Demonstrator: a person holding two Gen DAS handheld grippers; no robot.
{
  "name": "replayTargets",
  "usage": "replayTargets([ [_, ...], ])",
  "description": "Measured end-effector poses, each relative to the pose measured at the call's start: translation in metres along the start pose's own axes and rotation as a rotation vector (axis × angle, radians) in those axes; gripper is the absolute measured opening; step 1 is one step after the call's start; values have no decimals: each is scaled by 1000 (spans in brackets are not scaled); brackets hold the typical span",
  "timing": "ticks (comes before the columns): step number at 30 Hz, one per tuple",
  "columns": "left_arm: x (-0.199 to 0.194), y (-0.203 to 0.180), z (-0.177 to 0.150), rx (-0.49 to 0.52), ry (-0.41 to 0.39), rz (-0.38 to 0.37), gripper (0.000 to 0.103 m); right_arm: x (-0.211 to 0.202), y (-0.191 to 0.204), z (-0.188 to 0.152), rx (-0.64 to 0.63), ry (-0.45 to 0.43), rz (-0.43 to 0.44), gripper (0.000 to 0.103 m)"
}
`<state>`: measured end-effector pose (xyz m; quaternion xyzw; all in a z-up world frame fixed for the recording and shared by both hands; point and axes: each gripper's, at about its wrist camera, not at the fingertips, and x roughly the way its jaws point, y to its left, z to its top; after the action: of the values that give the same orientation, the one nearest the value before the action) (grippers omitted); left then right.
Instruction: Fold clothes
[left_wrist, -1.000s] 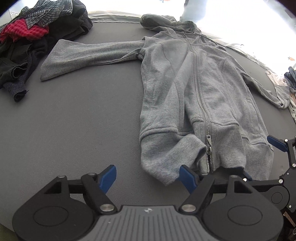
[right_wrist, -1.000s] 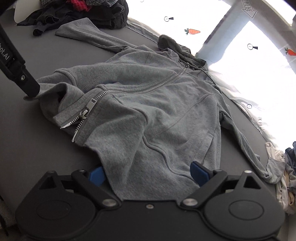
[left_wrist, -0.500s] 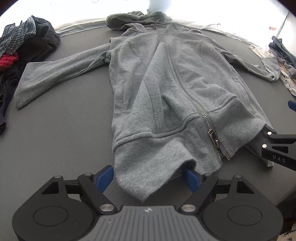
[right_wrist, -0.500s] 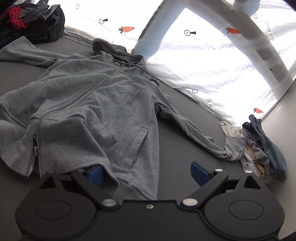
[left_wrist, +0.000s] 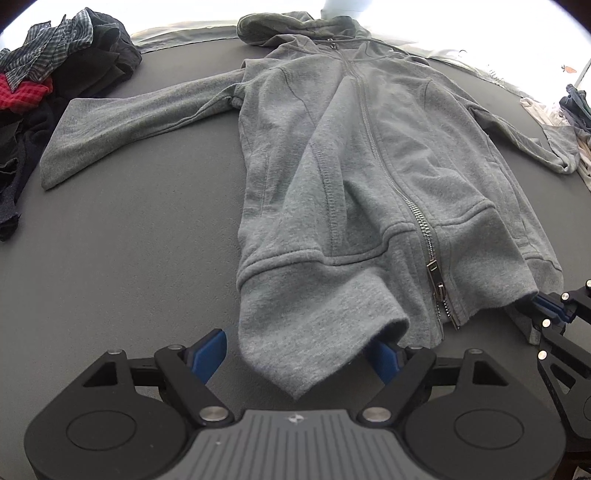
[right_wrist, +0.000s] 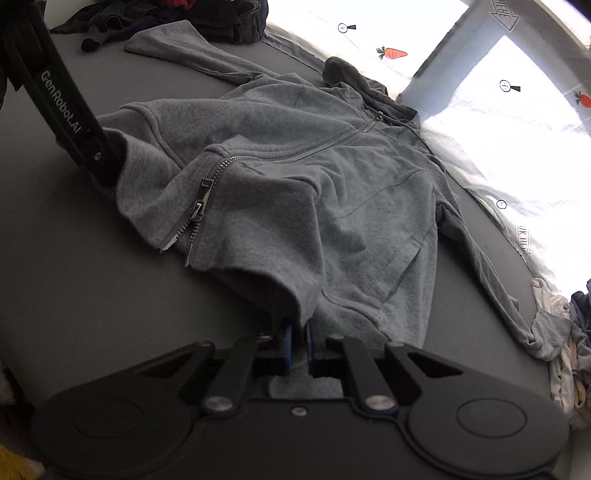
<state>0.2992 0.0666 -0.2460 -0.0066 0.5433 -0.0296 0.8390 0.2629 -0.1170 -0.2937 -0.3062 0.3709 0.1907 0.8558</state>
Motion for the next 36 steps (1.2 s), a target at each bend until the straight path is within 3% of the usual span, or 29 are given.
replayTargets([
  [12,-12,-3,4,-52,-76,39,85,-30,-88,21,271,-158,-277,1],
  [16,-9,1,6,-90,-85,94,86,-7,-91,4,297,-63,-202,4],
  [21,-12,15,9,-179,-111,138,86,-2,-86,-17,377,5,-78,20],
  [27,-13,15,12,-183,-120,161,86,-6,-75,-24,389,3,55,30],
  [30,-13,14,12,-177,-119,166,86,-8,-62,-24,322,2,66,33],
  [36,-12,17,10,-191,-111,163,86,-24,-40,-23,202,-48,104,48],
])
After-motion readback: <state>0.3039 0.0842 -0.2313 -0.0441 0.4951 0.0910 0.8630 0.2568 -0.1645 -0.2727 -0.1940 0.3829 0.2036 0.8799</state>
